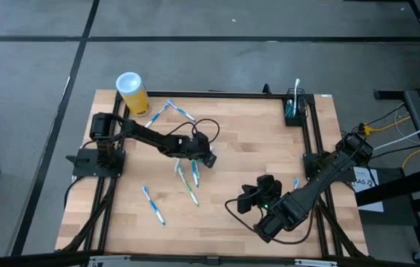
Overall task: Pick & Place toothbrushing station
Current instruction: Put the blue mouthwash into the mesh organizer
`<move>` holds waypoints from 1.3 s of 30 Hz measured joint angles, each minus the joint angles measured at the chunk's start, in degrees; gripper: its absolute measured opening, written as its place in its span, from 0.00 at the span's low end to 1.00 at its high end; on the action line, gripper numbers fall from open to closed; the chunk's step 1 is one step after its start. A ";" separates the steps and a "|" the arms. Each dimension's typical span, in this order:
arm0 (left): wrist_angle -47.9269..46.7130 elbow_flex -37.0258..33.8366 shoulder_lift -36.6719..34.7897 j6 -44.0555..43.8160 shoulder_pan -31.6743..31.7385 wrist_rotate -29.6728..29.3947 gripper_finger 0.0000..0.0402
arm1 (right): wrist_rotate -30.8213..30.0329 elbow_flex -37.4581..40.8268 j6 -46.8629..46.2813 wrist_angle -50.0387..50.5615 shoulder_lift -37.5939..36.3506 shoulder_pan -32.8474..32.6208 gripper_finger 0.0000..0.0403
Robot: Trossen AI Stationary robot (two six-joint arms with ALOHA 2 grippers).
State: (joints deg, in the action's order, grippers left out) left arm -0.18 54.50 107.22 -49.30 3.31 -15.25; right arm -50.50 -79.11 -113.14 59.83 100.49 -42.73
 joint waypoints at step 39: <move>-2.87 -0.15 -1.03 7.83 -2.45 7.41 0.52 | -5.20 0.00 -1.92 -0.66 0.00 -0.41 0.10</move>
State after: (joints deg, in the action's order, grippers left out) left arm -3.05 54.35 106.19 -41.47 0.86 -7.84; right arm -55.70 -79.11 -115.07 59.18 100.49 -43.13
